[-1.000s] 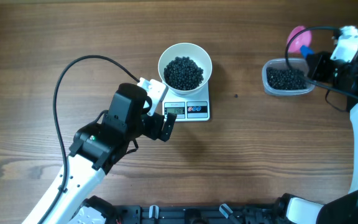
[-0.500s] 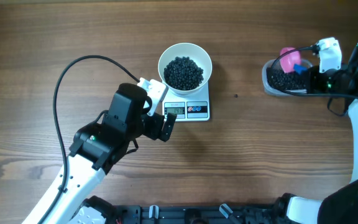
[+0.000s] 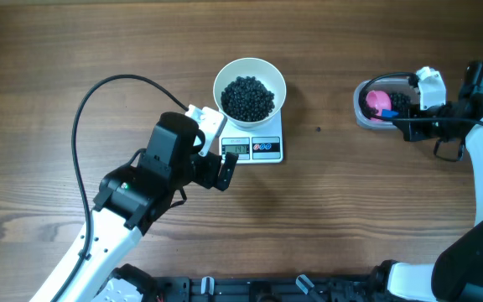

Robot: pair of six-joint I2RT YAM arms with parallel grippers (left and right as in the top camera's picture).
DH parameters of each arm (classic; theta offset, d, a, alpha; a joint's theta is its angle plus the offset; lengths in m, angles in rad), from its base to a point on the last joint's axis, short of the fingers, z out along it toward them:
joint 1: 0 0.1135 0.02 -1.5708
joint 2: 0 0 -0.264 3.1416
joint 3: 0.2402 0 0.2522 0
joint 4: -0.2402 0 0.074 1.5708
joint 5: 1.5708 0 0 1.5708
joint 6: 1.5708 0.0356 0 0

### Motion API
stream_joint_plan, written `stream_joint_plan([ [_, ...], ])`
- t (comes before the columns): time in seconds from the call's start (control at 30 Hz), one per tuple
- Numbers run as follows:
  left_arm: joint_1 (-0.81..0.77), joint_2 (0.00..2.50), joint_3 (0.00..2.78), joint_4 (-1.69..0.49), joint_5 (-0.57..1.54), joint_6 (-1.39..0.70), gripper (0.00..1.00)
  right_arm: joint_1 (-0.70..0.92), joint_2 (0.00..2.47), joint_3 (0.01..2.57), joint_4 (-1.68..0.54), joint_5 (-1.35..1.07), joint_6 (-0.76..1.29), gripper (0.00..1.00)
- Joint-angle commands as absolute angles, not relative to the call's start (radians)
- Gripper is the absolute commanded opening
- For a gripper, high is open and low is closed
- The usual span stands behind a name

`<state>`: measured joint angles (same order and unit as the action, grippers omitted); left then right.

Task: Scoop item into bowl and weigh 150g on scale
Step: 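Dip the scoop into the black beans with the right gripper for a small amount, then carry the scoop left over the white bowl with the right gripper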

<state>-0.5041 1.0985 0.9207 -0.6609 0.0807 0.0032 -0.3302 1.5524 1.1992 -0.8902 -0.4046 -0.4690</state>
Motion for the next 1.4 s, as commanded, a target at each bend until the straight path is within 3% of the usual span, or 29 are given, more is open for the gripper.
stream_joint_plan([
  [0.0,-0.508,1.100,0.918,-0.659,0.096,0.019,1.00,-0.321,1.565,1.190,-0.884,-0.470,-0.461,0.04],
  [0.4,-0.508,1.100,0.918,-0.659,0.096,0.019,1.00,-0.328,1.565,1.210,-0.876,-0.435,-0.405,0.04],
  [0.7,-0.508,1.100,0.918,-0.659,0.096,0.019,1.00,-0.498,1.565,1.210,-0.889,-0.676,-0.333,0.04],
  [1.03,-0.509,1.100,0.918,-0.659,0.096,0.019,1.00,-0.499,1.565,1.210,-0.856,-1.008,-0.295,0.04],
  [1.2,-0.509,1.100,0.918,-0.659,0.096,0.019,1.00,-0.437,1.565,1.210,-0.602,-1.199,-0.035,0.04],
  [1.37,-0.509,1.100,0.918,-0.659,0.096,0.019,1.00,-0.222,1.565,1.210,-0.271,-1.198,0.190,0.04],
])
